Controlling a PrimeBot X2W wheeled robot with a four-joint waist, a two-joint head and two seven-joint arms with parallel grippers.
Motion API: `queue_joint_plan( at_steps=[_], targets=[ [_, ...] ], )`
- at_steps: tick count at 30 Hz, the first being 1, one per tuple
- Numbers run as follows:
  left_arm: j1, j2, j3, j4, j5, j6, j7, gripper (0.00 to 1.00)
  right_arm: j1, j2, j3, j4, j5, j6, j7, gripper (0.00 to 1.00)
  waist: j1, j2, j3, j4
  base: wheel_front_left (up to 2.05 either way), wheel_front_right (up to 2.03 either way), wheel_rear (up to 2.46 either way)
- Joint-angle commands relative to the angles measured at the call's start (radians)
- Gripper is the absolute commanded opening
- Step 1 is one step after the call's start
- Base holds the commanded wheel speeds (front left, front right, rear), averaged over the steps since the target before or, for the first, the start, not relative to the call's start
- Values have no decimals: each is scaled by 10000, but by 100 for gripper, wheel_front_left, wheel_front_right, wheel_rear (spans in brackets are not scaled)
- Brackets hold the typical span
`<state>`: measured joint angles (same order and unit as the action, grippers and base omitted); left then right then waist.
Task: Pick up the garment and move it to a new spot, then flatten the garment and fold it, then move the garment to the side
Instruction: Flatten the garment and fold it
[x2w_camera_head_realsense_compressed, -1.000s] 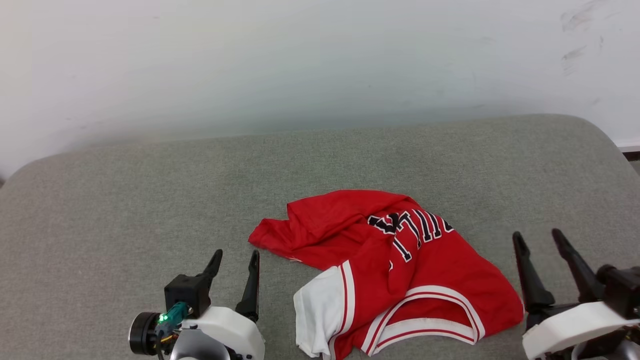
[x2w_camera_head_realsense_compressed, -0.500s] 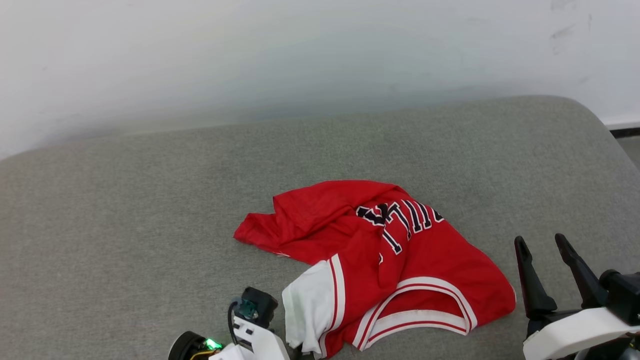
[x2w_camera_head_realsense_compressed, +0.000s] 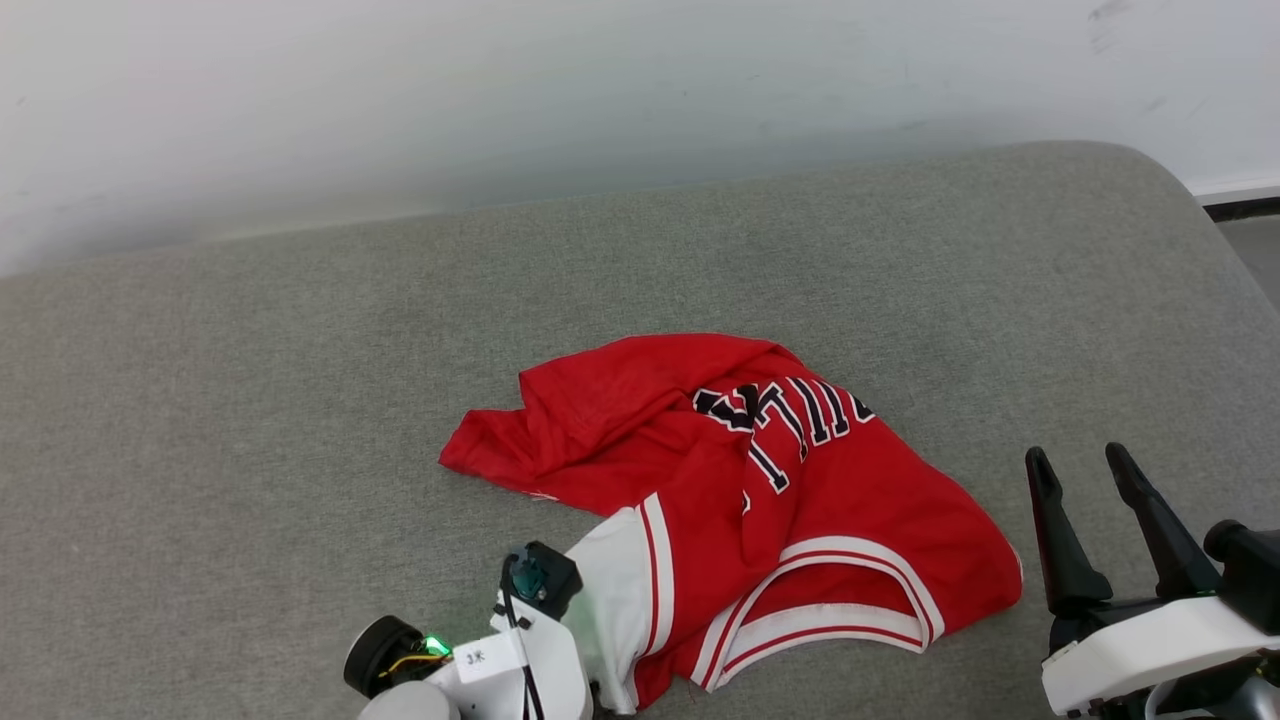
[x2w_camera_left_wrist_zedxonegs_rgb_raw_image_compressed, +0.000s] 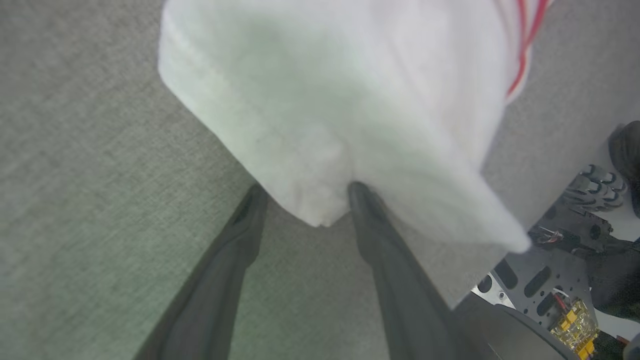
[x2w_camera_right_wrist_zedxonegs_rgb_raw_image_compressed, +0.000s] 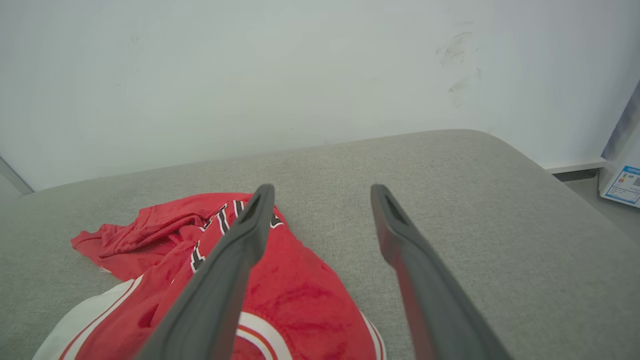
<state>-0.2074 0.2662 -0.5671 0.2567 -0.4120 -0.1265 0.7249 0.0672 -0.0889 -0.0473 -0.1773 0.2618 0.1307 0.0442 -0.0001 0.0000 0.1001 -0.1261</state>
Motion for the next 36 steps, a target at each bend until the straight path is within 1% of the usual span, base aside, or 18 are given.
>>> queue_joint_plan(
  at_steps=[1, 3, 5, 8, 11, 12, 13, 14, 20, 24, 27, 31, 32, 33, 34, 36],
  targets=[
    [415, -18, -323, 470, -180, -50, 249, 0, -110, -5, 13, 35, 7, 0, -50, 100, 1, 0, 3, -13, 0, 0, 0],
    [355, 11, -407, 404, -359, -59, 105, 0, -108, -2, 12, 55, 11, 0, -52, 100, 1, 0, -20, -14, 0, 0, 0],
    [297, 86, -196, 216, -426, -27, -274, 0, -45, 13, -29, 65, 21, 0, -48, 100, 1, 0, -63, 12, 0, 0, 0],
    [318, 134, 252, -108, -544, 251, -923, 0, 105, 39, -156, 54, 31, 0, -12, 100, 1, 0, -133, 116, 0, 0, 0],
    [548, 358, 807, -420, -564, 711, -1559, 0, 203, 70, -303, 35, 29, 0, 53, 100, 1, 0, -227, 254, 0, 0, 0],
    [752, 474, 1162, -640, -606, 1026, -1886, 0, 250, 81, -413, -2, 27, 0, 89, 100, 1, 0, -294, 343, 0, 0, 0],
    [831, 552, 1320, -753, -627, 1175, -2041, 0, 290, 86, -473, -22, 30, 0, 127, 100, 1, 0, -322, 397, 0, 0, 0],
    [1141, 863, 1881, -1010, -700, 1619, -2351, 0, 371, 80, -645, -57, 52, 0, 230, 100, 1, 0, -404, 533, 0, 0, 0],
    [1750, 1305, 3021, -1333, -966, 2486, -2832, 0, 494, 72, -963, -102, 80, 0, 393, 100, 1, 0, -498, 692, 0, 0, 0],
    [2155, 1476, 3704, -1335, -1174, 2973, -3086, 0, 580, 86, -1209, -97, 80, 0, 465, 100, 1, 0, -470, 681, 0, 0, 0],
    [2422, 1520, 4047, -1265, -1376, 3137, -3297, 0, 608, 100, -1338, -90, 81, 0, 496, 100, 1, 0, -427, 622, 0, 0, 0],
    [2591, 1349, 4124, -1252, -1477, 3220, -3540, 0, 593, 109, -1410, -29, 102, 0, 514, 100, 1, 0, -389, 541, 0, 0, 0],
    [2606, 1280, 4088, -1249, -1503, 3184, -3612, 24, 599, 112, -1423, -9, 104, 0, 525, 100, 1, 0, -400, 530, 0, 0, 0],
    [2597, 1211, 4065, -1256, -1501, 3185, -3719, 75, 609, 110, -1423, 11, 101, 0, 532, 100, 1, 0, -414, 523, 0, 0, 0],
    [2554, 1163, 4059, -1286, -1451, 3202, -3862, 100, 624, 105, -1428, 35, 111, 0, 543, 100, 1, 0, -430, 523, 0, 0, 0],
    [2430, 1099, 4063, -1342, -1319, 3232, -4259, 100, 653, 87, -1437, 66, 122, 0, 563, 100, 1, 0, -479, 524, 0, 0, 0]
  ],
)
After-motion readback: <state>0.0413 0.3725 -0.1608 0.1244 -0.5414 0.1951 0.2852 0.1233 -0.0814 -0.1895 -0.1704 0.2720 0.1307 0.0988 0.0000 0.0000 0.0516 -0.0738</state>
